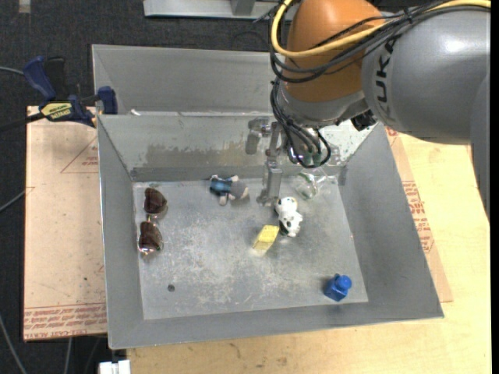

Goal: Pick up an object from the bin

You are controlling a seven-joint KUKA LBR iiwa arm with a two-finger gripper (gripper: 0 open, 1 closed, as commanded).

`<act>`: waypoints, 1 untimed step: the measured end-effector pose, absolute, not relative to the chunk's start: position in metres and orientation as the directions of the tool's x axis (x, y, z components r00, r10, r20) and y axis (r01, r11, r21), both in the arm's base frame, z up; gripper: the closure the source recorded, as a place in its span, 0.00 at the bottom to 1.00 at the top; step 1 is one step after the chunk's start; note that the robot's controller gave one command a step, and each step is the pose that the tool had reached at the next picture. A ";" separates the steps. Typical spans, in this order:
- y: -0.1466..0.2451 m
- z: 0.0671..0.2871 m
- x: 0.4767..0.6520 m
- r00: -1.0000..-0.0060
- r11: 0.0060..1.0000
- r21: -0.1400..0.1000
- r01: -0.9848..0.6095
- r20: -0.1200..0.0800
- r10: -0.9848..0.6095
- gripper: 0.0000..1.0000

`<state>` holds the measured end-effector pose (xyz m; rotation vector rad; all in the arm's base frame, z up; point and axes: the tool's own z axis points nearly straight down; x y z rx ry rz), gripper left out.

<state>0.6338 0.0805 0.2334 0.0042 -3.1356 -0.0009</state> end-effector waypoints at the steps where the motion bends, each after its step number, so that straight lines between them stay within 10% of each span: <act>1: 0.080 0.239 0.635 -1.000 1.000 0.001 -0.001 -0.002 -0.001 0.00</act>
Offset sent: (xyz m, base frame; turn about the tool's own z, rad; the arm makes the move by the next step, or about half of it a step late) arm 0.0122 -0.0195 -0.1634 0.0849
